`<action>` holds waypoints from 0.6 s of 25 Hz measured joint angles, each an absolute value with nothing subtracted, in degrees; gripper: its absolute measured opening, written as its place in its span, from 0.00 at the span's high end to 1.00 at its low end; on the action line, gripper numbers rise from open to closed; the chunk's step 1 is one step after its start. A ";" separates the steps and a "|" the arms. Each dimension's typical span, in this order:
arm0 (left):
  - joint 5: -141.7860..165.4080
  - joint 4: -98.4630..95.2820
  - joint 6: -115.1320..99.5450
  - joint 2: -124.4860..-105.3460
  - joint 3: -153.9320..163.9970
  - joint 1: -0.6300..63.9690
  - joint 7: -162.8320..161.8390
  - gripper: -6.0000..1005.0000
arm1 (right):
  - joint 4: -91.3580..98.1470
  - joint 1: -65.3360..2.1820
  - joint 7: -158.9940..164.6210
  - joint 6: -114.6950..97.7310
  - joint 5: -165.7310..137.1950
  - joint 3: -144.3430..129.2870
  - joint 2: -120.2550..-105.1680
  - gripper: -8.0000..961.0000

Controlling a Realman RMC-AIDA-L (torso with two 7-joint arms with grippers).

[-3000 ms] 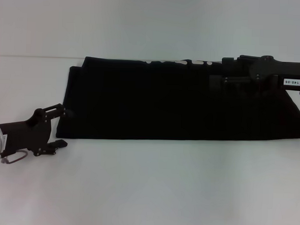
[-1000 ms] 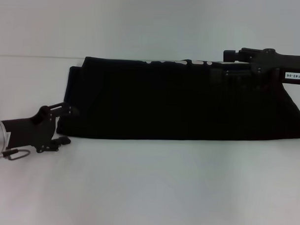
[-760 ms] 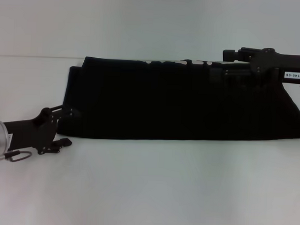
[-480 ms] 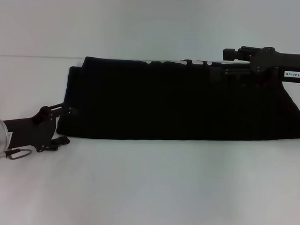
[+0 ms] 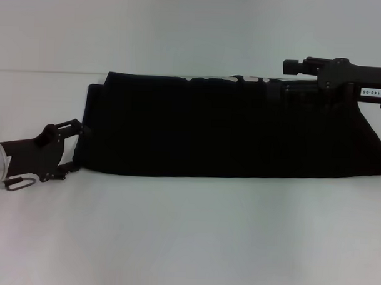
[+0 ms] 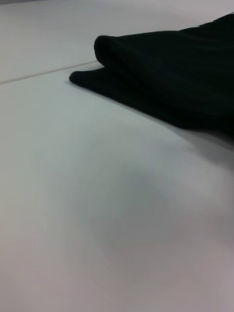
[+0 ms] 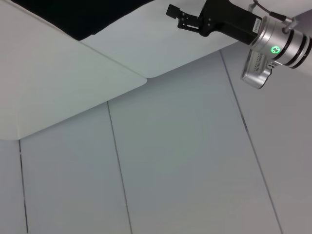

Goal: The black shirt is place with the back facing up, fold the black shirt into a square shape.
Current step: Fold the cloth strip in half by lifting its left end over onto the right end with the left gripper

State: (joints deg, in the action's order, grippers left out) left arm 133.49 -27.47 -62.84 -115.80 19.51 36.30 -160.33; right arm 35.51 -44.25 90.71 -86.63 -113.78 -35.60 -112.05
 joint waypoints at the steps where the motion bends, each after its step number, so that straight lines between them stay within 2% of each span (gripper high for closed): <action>1: 133.50 -27.47 -62.76 -115.75 19.51 36.43 -160.19 0.10 | 35.51 -44.22 90.73 -86.63 -113.62 -35.59 -112.05 0.05; 15: 133.55 -27.16 -62.52 -115.48 19.77 36.93 -159.04 0.10 | 35.60 -44.08 90.88 -86.66 -113.29 -35.59 -112.05 0.05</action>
State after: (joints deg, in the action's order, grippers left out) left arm 133.55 -27.16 -62.52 -115.48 19.77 36.93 -159.04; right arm 35.60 -44.08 90.88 -86.66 -113.29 -35.59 -112.05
